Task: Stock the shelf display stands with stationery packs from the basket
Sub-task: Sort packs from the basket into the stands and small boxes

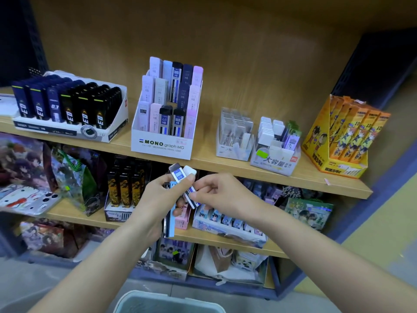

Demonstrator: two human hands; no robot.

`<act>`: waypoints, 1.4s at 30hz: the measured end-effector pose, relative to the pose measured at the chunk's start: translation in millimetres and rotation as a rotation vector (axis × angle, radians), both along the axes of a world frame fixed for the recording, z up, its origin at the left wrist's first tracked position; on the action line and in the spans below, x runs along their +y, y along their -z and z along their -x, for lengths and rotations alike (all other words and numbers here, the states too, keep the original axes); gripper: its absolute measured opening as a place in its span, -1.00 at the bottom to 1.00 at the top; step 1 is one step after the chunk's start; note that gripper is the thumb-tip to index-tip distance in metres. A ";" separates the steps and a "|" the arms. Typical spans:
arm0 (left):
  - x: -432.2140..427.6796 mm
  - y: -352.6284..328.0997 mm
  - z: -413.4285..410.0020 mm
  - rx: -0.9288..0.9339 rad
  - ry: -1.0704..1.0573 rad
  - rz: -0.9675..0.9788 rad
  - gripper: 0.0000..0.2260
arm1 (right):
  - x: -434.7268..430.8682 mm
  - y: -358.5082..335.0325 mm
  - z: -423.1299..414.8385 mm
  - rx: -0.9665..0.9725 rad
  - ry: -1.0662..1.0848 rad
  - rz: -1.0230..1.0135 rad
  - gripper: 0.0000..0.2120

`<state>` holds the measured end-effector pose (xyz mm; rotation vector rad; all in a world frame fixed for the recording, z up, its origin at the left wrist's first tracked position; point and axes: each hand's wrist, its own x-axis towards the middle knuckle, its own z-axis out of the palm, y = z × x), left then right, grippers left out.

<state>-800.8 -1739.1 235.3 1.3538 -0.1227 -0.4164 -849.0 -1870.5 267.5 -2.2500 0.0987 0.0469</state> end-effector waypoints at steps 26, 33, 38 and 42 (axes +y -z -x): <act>68.1 31.1 -46.8 0.116 -0.063 0.105 -0.87 | 16.9 -59.6 -87.3 -0.481 0.171 0.370 -0.76; 62.5 41.3 -60.2 0.111 0.012 0.098 -0.84 | 20.4 -63.0 -94.0 -0.493 0.161 0.449 -0.83; 60.9 37.8 -55.5 0.102 0.001 0.151 -0.86 | 18.0 -62.5 -96.5 -0.588 0.190 0.467 -0.95; 62.8 29.3 -43.0 0.059 0.039 0.160 -0.87 | 15.7 -59.4 -99.5 -0.632 0.209 0.501 -0.87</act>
